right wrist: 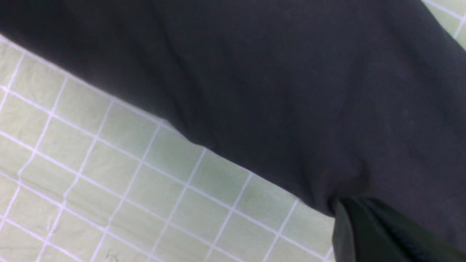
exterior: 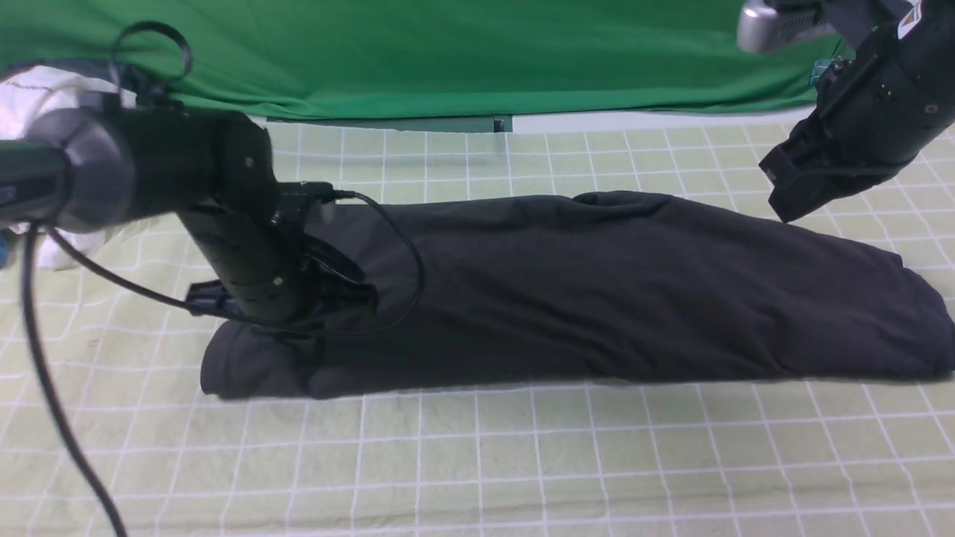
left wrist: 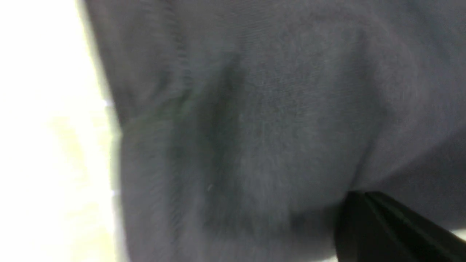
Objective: Fold a long-sleeved shirt over a green coffee tablecloth.
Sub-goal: 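Pull the folded dark garment lengthwise by its ends to straighten it flat on the table, then fold the right end of the dark garment over onto its left end with the right gripper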
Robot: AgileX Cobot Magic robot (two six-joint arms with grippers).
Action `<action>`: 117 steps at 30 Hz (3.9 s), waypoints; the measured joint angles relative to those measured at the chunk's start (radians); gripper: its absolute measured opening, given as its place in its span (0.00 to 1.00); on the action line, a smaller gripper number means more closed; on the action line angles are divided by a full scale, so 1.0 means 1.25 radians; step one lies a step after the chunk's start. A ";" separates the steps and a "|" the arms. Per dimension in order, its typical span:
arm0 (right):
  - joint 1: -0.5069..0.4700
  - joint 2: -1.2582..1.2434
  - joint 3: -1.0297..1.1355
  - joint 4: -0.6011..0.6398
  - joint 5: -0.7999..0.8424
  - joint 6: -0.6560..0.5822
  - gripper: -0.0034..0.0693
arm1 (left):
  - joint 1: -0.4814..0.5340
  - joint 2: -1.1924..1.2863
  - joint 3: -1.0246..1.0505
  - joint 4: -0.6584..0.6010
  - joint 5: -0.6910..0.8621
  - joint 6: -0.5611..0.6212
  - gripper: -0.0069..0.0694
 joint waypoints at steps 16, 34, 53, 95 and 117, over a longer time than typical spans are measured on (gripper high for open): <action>-0.020 0.000 0.000 -0.061 -0.099 0.004 0.05 | 0.006 -0.050 0.000 -0.006 -0.052 0.008 0.11; -0.337 0.135 0.000 -0.100 -0.109 0.159 0.62 | 0.006 0.075 0.024 -0.009 -0.075 0.020 0.11; -0.343 0.353 0.000 -0.088 -0.208 0.176 0.37 | 0.006 0.075 0.023 -0.010 -0.070 0.027 0.11; -0.353 0.409 -0.080 -0.154 -0.032 0.206 0.86 | 0.005 -0.264 0.037 -0.089 -0.007 0.032 0.11; -0.362 0.374 -0.095 -0.098 -0.005 0.146 0.12 | 0.005 -0.516 0.041 -0.049 0.114 0.046 0.11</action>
